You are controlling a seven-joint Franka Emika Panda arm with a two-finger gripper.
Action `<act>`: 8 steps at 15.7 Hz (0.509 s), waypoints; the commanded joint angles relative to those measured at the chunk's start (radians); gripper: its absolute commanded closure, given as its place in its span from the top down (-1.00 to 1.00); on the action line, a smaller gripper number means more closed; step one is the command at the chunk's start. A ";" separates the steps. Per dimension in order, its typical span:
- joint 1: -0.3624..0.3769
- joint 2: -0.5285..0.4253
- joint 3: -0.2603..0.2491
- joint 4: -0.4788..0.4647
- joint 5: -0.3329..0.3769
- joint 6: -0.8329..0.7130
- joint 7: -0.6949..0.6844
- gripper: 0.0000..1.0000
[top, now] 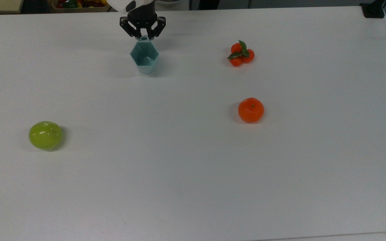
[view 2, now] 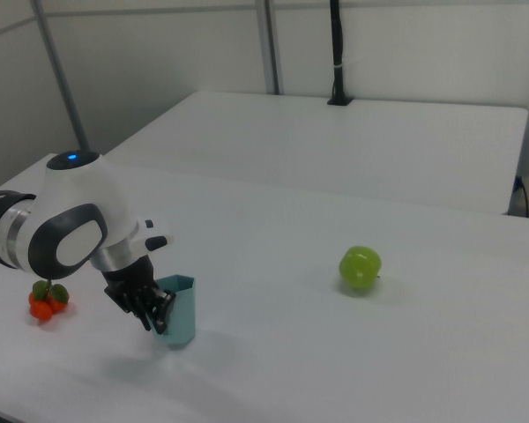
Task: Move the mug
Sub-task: 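Lower the mug upright onto the table and open the gripper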
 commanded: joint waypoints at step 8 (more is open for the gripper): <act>0.001 -0.031 -0.022 -0.054 0.004 -0.043 -0.013 0.40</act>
